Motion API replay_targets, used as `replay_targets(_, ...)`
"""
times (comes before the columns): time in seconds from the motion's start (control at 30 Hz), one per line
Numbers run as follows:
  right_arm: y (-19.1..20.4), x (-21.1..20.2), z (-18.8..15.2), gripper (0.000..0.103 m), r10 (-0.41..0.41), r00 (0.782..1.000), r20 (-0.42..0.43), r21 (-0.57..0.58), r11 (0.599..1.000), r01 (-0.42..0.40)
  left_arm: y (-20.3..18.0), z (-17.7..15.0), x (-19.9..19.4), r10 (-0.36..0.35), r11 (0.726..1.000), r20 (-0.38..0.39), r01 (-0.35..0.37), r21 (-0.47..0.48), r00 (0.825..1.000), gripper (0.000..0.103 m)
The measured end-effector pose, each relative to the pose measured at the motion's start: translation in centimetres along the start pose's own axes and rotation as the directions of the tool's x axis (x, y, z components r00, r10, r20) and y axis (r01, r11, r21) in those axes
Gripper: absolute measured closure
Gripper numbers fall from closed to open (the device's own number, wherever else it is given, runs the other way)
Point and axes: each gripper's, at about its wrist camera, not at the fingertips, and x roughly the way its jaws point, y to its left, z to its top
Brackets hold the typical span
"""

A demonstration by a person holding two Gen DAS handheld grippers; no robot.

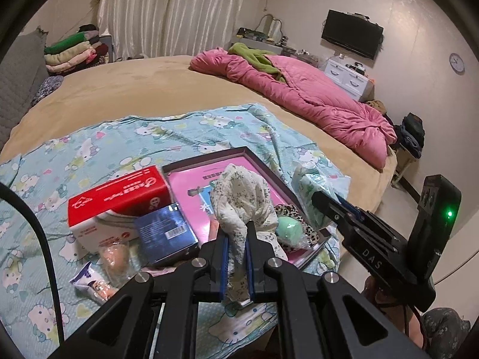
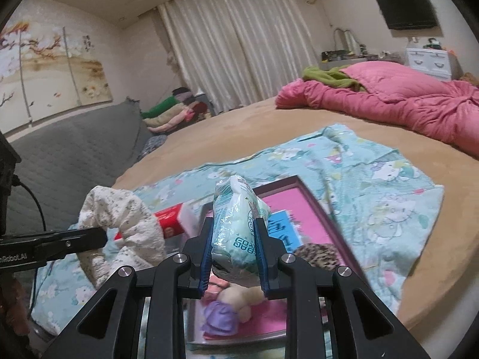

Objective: Organize soft objects
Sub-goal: 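Carry the scrunchie over the tray with the left while the right carries the wipe pack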

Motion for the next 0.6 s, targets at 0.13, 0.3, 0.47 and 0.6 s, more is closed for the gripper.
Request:
replay_targets(0.13, -1.7, -0.2, 0.3, 0.077, -0.044, 0.999, 0.016, 0.025, 0.999, 0.043, -0.4, 0.1, 1.4, -0.017, 1.0, -0.02, 0.017, -0.001, 1.0, 0.093)
replay_targets(0.3, -3.6, -0.1, 0.2, 0.077, -0.087, 0.996, 0.012, 0.055, 0.995, 0.087, -1.2, 0.2, 3.3, -0.03, 0.999, -0.044, 0.031, 0.01, 0.999, 0.093)
replay_targets(0.47, -4.7, 0.2, 0.0, 0.077, -0.106, 0.994, 0.001, 0.077, 0.991, 0.106, -1.5, 0.3, 5.4, -0.039, 0.999, -0.071, 0.04, 0.011, 0.997, 0.093)
replay_targets(0.6, -4.9, 0.6, -0.2, 0.077, -0.1, 0.995, -0.012, 0.08, 0.992, 0.101, -1.7, 0.2, 7.3, -0.035, 0.999, -0.1, 0.036, 0.013, 0.994, 0.093)
